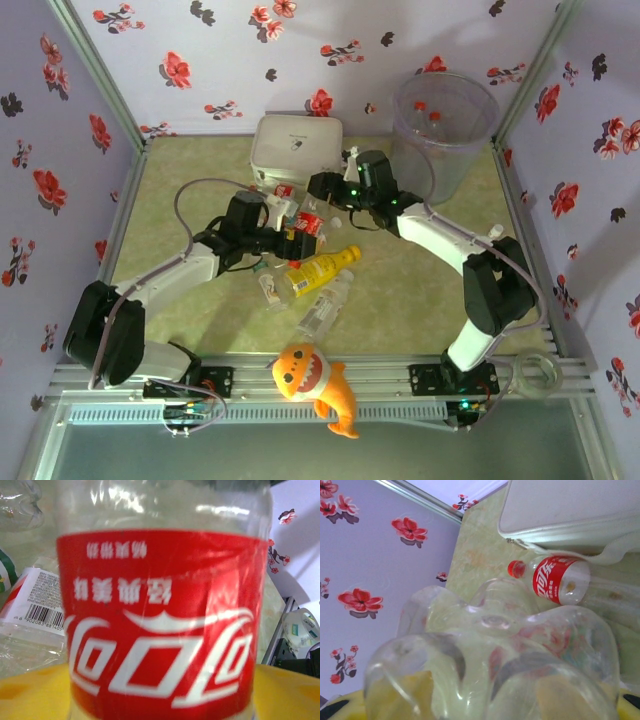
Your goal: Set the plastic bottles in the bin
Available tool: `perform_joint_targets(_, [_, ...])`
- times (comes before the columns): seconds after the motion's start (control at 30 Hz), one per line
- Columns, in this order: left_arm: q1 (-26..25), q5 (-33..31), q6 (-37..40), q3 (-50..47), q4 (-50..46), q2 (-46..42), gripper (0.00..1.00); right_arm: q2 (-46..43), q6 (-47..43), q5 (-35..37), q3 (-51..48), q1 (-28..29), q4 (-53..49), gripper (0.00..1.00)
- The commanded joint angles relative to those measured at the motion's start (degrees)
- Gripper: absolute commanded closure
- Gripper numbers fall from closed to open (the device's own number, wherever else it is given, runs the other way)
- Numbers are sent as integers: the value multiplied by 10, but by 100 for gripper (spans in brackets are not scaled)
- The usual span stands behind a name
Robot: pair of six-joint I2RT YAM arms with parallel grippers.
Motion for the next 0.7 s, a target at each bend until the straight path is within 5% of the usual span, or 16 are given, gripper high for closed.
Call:
perform_joint_targets(0.0, [8,4,0,12,-11,-26,0,-16,-81,40,59,-2,-77,52])
perform_joint_targets(0.4, [74,-61,-78,-67,-69,-121,0,-65,-299,217,282,-34,-268,59])
perform_joint_targets(0.67, [149,-99,-166,-136,-83,-158,0,-112,-396,312,351,-83,-218,66])
